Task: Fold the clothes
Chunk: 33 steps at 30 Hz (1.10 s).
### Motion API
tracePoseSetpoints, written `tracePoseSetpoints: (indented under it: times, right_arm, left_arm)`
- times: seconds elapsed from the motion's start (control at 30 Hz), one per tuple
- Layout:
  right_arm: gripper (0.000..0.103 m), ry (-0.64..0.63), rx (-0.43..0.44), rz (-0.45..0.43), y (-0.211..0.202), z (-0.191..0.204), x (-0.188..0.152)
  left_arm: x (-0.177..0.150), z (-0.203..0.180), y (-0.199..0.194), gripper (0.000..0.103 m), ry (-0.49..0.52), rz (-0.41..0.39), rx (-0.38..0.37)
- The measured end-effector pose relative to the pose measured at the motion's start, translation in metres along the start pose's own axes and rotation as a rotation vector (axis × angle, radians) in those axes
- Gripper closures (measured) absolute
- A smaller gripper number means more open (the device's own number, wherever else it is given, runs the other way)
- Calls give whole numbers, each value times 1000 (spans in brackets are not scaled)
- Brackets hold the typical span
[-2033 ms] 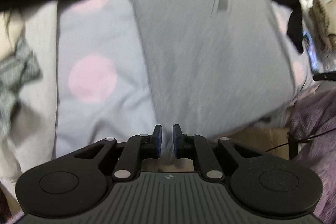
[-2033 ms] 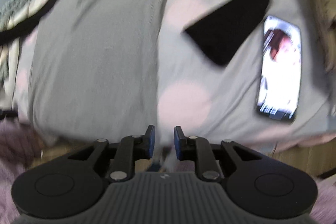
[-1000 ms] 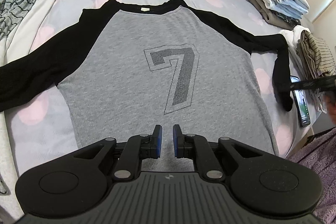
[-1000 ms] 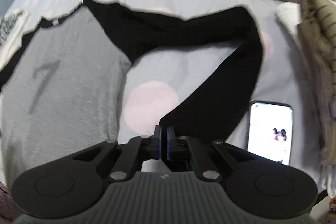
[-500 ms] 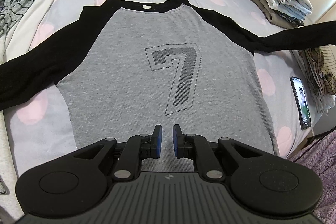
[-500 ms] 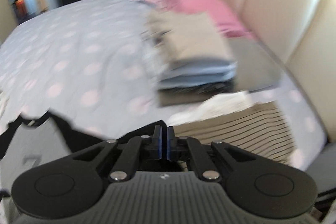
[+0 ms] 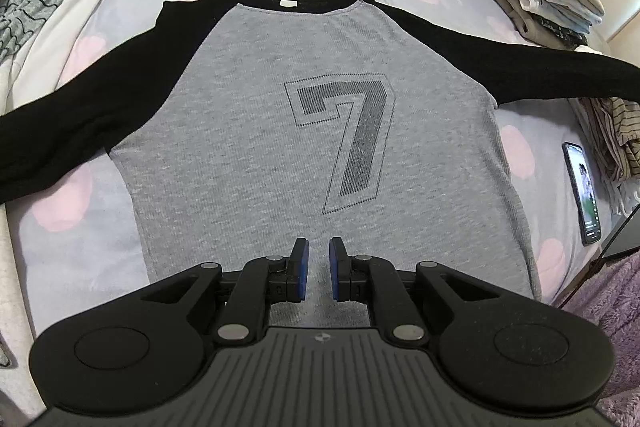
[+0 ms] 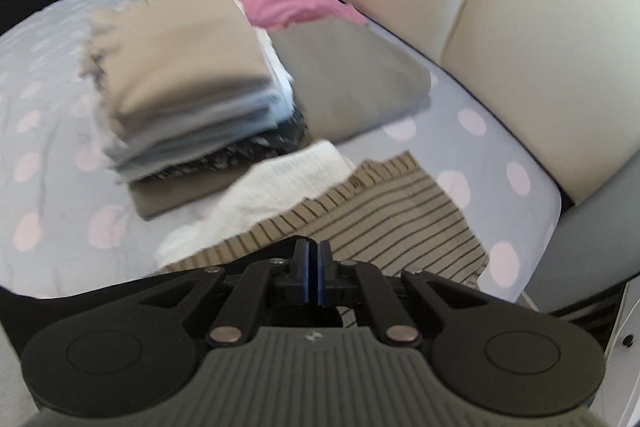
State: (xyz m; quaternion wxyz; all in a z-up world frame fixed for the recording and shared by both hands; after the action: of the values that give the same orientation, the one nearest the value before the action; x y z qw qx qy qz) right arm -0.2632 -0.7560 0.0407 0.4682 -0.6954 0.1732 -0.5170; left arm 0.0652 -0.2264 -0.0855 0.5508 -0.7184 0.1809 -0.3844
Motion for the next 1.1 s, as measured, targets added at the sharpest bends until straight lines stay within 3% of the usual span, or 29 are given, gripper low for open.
tracePoseSetpoints:
  times: [0.17,0.23,0.27,0.5,0.67,0.8,0.9,0.97,1.03,1.1]
  right_arm:
    - [93,14,-15,-18,22,3,-10]
    - [74,-1,-22,-36,20,8,-10]
    - [72,-12,-17,-47,18,11,-11]
    - [69,2,-30,-179,-6,20,-24]
    - [68,101,43,-252,-26,35,-40]
    - [67,139,150,-241,-32,67,-57]
    - [63,96,237,-206,-32,101,-72]
    - [61,26,269,-171,-28,125,-83]
    - [61,-51,280,-146,-25,147,-93]
    - [61,-117,290,-127,-23,167,-103]
  left_arm:
    - [4,19,-6,95,-42,-22,30]
    - [6,32,-13,92,-61,-35,48]
    - [7,41,-17,91,-71,-44,60]
    - [-14,123,-65,90,-190,-131,196]
    - [-36,189,-104,85,-346,-213,320]
    - [-51,233,-123,83,-485,-268,391]
    - [-59,256,-134,83,-547,-298,428]
    - [-62,269,-141,78,-592,-328,447]
    - [-64,282,-145,60,-641,-361,455]
    - [-65,294,-148,59,-680,-388,460]
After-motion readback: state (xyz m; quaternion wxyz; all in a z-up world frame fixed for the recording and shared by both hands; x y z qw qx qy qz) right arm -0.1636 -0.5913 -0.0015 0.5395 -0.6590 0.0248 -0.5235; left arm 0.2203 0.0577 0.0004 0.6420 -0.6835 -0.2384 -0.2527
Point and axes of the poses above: each gripper's, at about its wrist camera, not at the fingertips, and y roughly the way its jaws point, z to its left, x to its top, the point moved 5 cm from there along y, roughly the way its jaws point, and after that the axes turned 6 degrees about x, right-handed, at the moved point
